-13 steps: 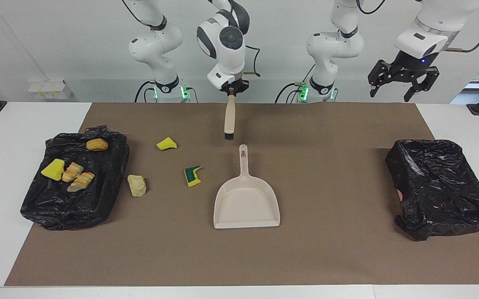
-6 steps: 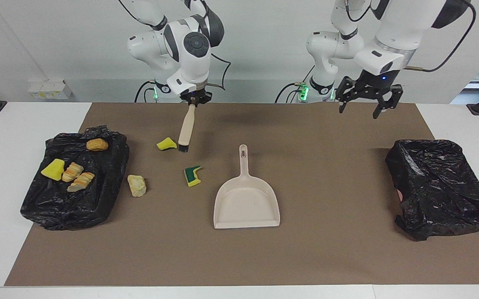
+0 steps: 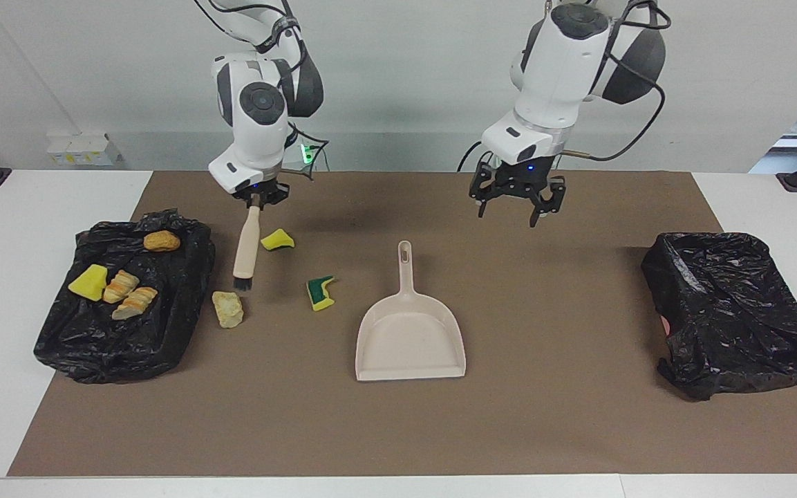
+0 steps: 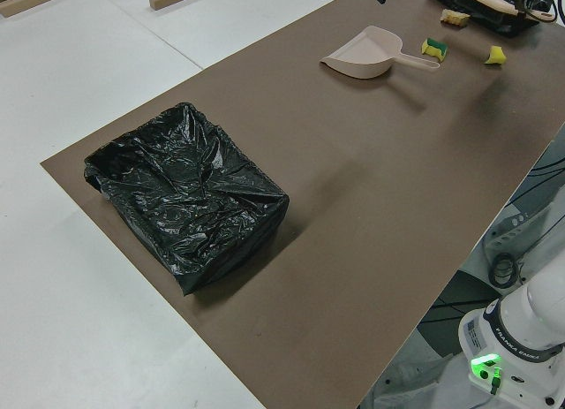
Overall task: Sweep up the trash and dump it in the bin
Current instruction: 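Grasp the brush with the right gripper while the left gripper grasps the dustpan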
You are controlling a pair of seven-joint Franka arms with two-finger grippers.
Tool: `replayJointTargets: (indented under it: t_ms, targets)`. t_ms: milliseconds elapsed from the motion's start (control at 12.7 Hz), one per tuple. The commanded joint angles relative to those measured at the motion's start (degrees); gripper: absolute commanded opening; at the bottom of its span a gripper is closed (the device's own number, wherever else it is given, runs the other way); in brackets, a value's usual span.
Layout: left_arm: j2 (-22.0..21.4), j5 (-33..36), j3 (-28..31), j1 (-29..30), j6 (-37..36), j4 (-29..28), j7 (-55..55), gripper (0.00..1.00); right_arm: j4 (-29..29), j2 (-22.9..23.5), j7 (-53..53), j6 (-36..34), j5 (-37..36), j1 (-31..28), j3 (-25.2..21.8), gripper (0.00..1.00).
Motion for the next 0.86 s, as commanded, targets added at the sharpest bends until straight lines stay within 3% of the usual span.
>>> replayJointTargets:
  t_ms: [0, 314, 472, 629, 786]
  targets:
    - [2.9, 0.5, 1.0, -3.8, 4.9, -1.4, -5.1, 1.00, 0.8, 4.8, -3.2, 6.3, -8.4, -3.9, 0.8, 0.00]
    - [9.6, 1.0, 1.0, -8.6, 12.1, -1.3, -13.1, 1.00, 1.0, 10.3, -3.9, 13.3, -15.6, -6.7, 0.7, 0.00]
    - [12.1, 1.1, 1.0, -10.2, 15.3, -1.7, -16.3, 1.00, 0.8, 10.5, -4.6, 13.1, -15.1, -5.9, 1.0, 0.00]
    - [13.2, 1.1, 1.0, -10.9, 17.0, -2.3, -18.2, 1.00, 0.2, 10.1, -8.7, 12.9, -11.6, -5.7, 1.3, 0.00]
    - [13.3, 1.0, 0.9, -11.0, 18.9, -4.2, -19.9, 1.00, 0.2, 10.2, -15.7, 12.8, -2.4, -5.2, 1.3, 0.00]
